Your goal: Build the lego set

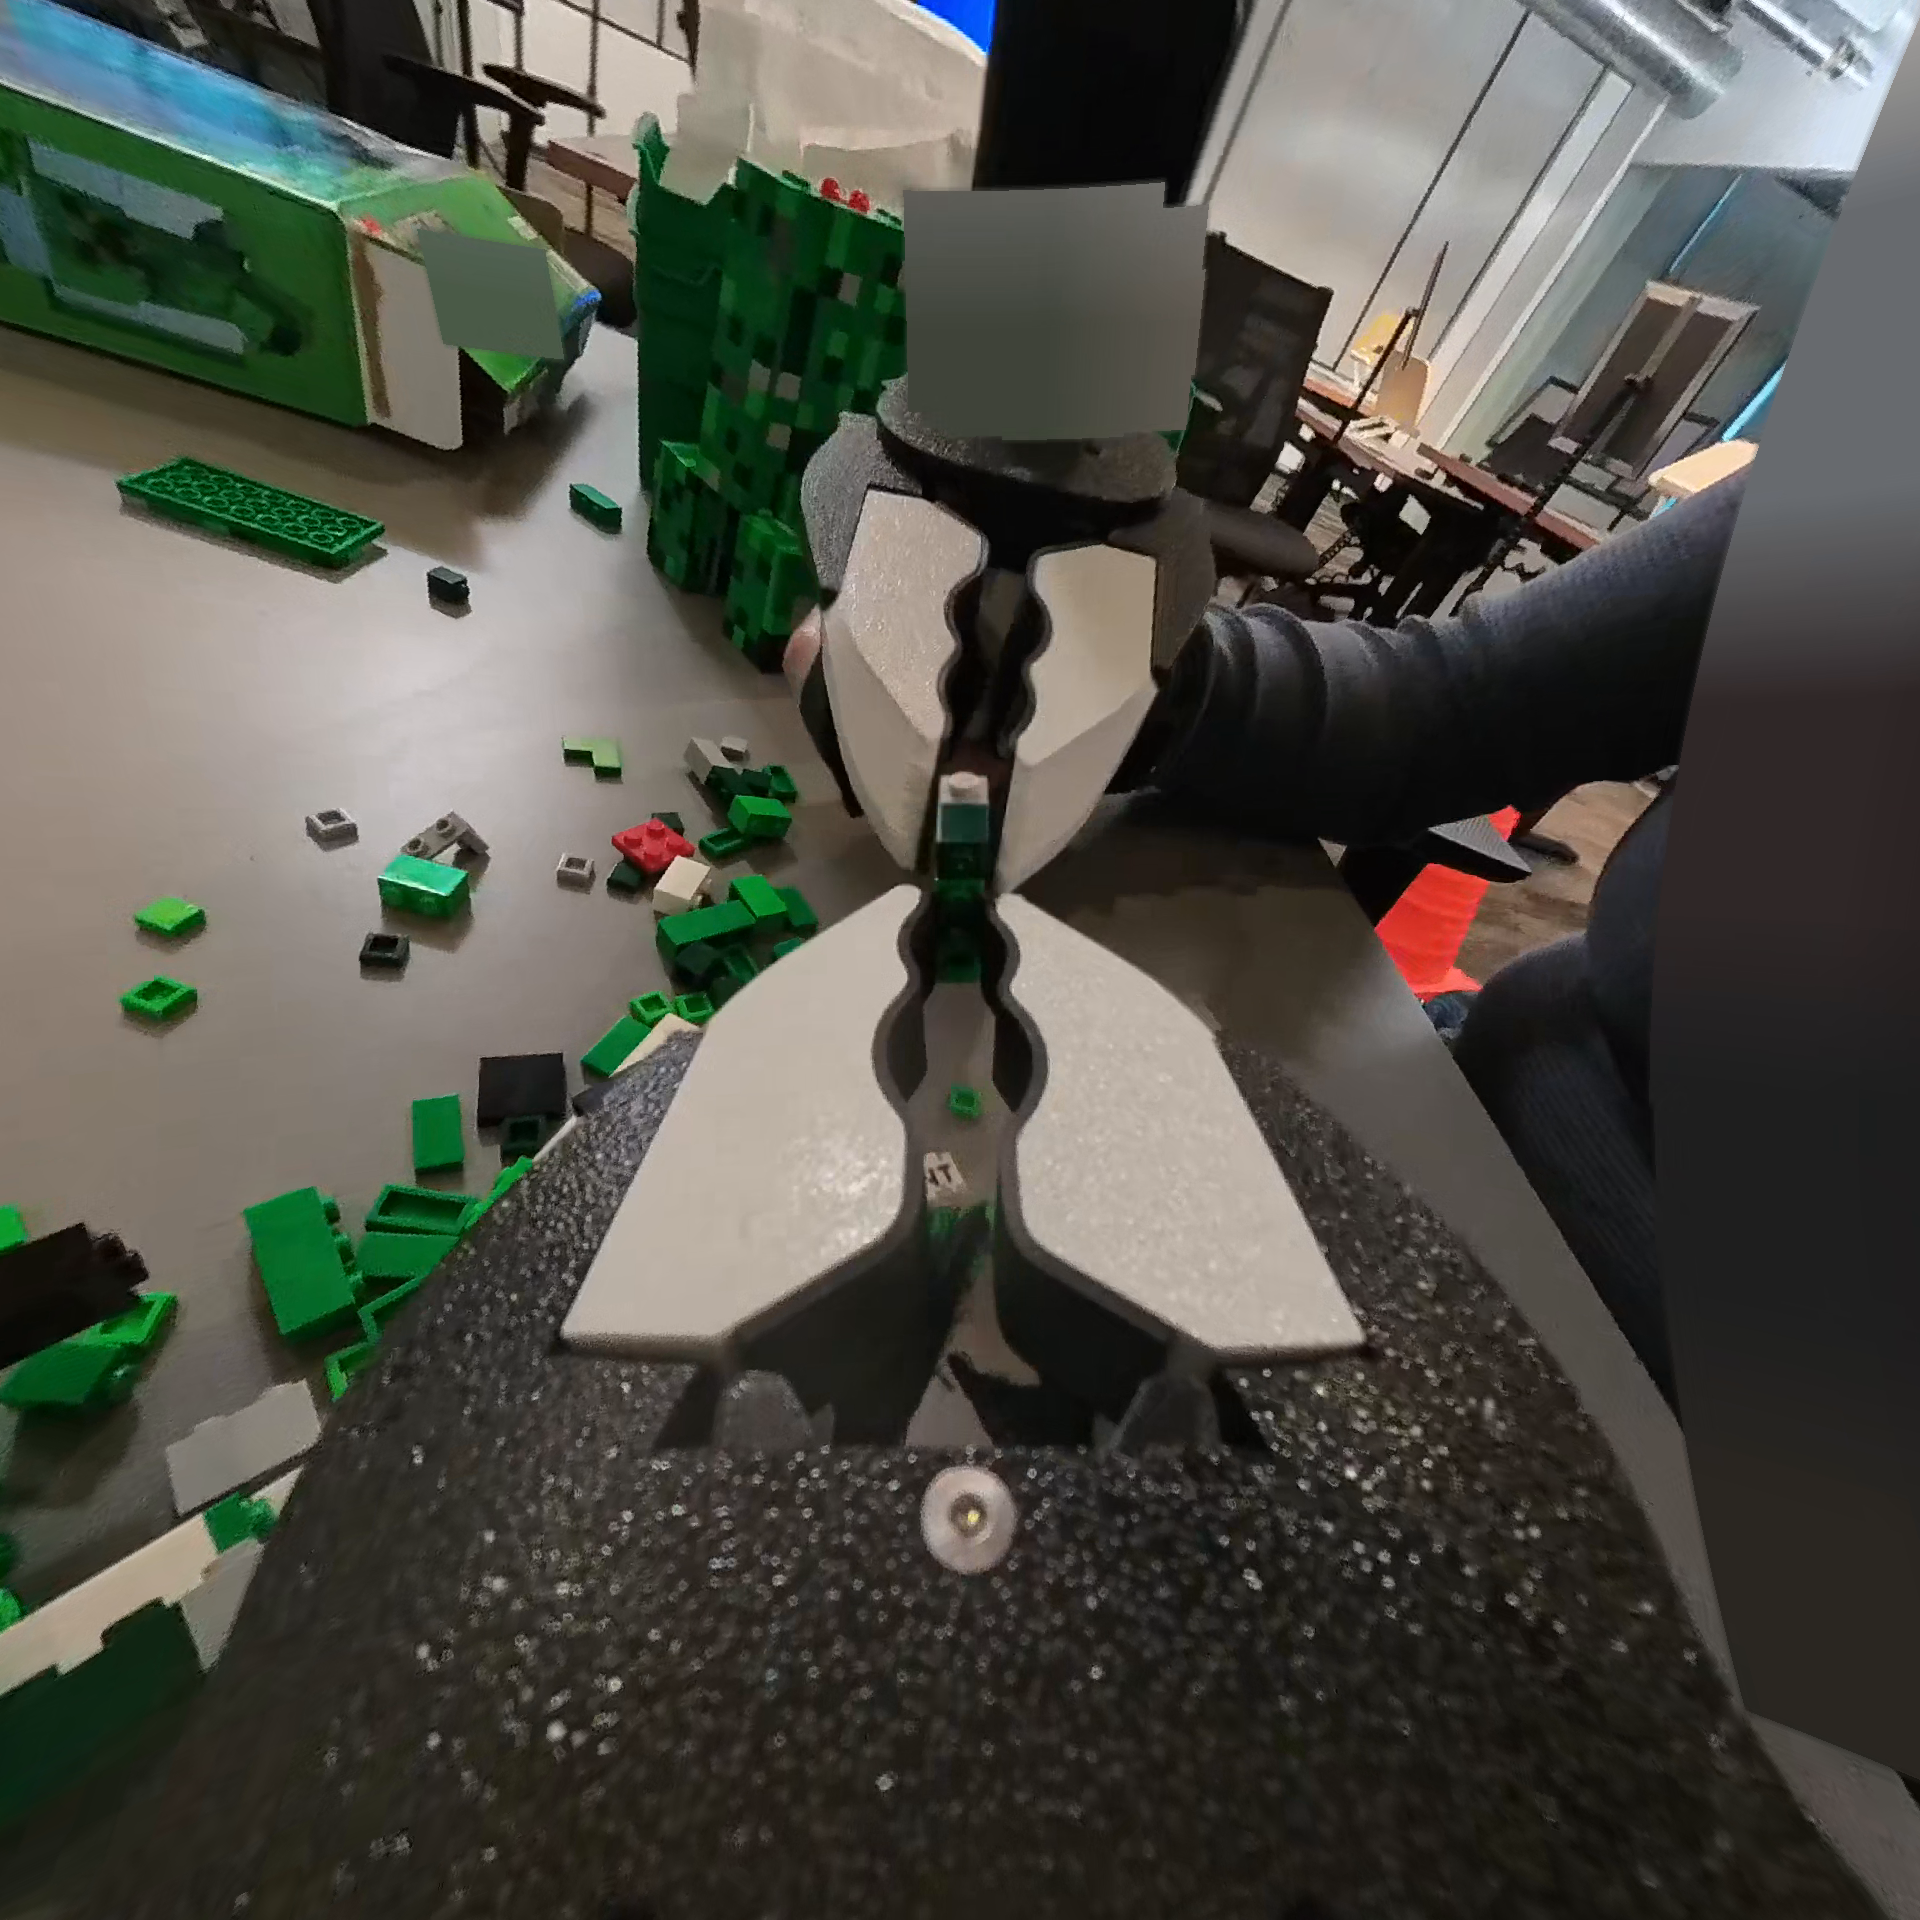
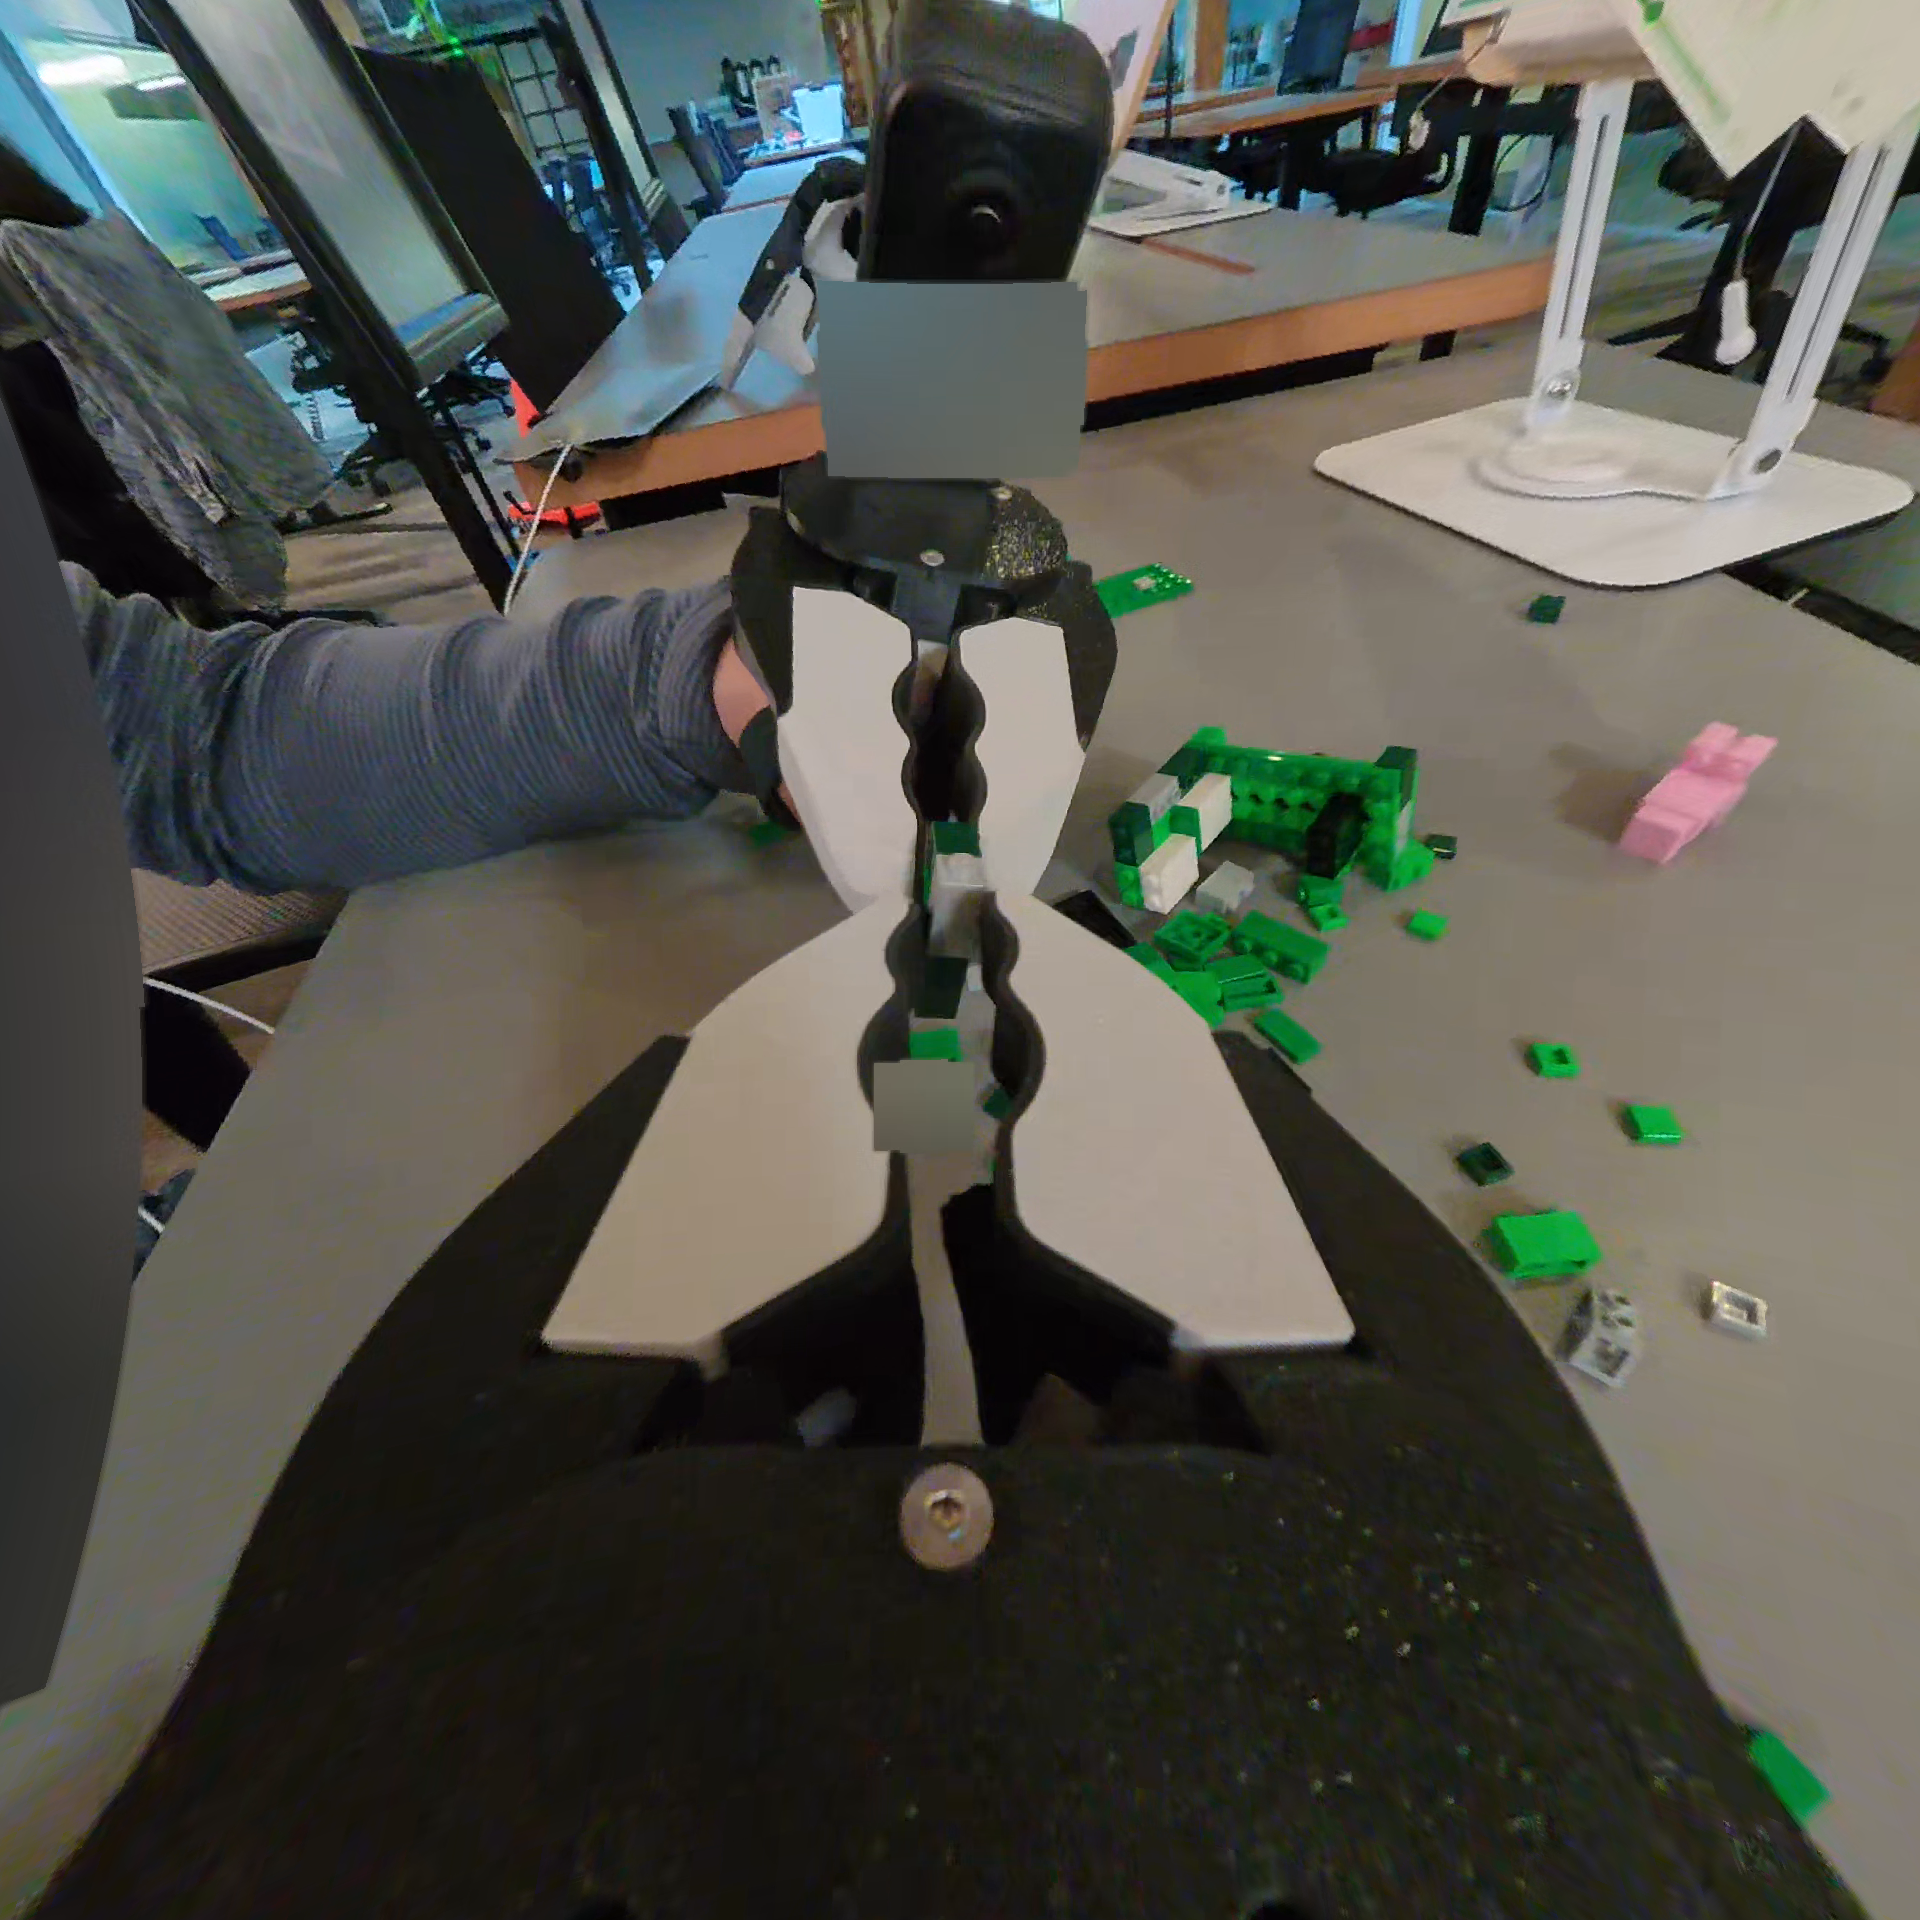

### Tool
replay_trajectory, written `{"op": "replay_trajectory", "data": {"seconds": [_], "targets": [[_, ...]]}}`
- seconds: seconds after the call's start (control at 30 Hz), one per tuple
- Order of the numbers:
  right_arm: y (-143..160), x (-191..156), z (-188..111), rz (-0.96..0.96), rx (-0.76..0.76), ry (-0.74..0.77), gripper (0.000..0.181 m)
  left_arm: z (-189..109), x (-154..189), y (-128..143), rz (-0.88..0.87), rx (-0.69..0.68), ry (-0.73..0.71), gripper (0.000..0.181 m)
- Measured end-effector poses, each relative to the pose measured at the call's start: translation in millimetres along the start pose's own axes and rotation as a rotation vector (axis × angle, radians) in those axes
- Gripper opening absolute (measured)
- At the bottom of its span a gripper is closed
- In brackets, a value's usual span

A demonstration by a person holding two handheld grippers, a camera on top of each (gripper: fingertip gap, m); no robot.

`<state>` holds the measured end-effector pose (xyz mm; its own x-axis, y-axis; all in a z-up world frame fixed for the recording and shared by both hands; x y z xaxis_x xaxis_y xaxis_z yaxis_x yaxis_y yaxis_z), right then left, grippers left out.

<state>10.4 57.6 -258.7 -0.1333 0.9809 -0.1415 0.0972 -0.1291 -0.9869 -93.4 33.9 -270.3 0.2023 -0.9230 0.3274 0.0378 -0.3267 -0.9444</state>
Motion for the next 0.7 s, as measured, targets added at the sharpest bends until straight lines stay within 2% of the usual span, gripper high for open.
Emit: {"op": "replay_trajectory", "data": {"seconds": [0.07, 0.27, 0.33, 0.4, 0.5, 0.57, 0.67, 0.7], "targets": [[1.3, -4.6, -0.8, -0.006, -0.021, -0.061, 0.008, 1.0, 5.2, 1.9, 0.033, -0.037, 0.038, 0.008], [18.7, -19.8, -9.0, -0.180, -0.187, -0.233, 0.008, 11.3, 20.9, 21.7, 0.129, -0.278, 0.123, 0.007], [24.8, -16.0, -10.8, -0.259, -0.250, -0.189, 0.008, 12.9, 16.3, 27.6, 0.149, -0.337, 0.068, 0.008], [27.8, -5.6, -13.8, -0.335, -0.308, -0.075, 0.008, 12.4, 8.3, 29.1, 0.144, -0.353, -0.008, 0.008], [25.7, 1.3, -15.4, -0.276, -0.295, -0.017, 0.008, 8.0, -3.5, 23.9, 0.132, -0.325, -0.136, 0.007], [24.5, 3.6, -15.6, -0.241, -0.280, -0.015, 0.008, 5.3, -8.4, 26.0, 0.133, -0.368, -0.194, 0.007], [27.1, 3.7, -15.0, -0.252, -0.298, -0.008, 0.008, 9.1, -7.5, 27.7, 0.121, -0.365, -0.181, 0.012], [27.4, 3.0, -14.2, -0.259, -0.302, -0.009, 0.008, 10.8, -6.3, 28.1, 0.118, -0.358, -0.167, 0.019]]}}
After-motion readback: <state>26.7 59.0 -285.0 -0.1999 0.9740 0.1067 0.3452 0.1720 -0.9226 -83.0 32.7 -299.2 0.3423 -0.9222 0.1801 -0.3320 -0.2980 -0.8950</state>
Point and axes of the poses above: each gripper's, where its closed fingertips meet, z out along the fingers, y out of its underside, x = y × z across the jaws, the point moved 6 cm from there along -z, back along the fingers, and after that the axes turned 9 degrees about x, right-handed, at the moved point
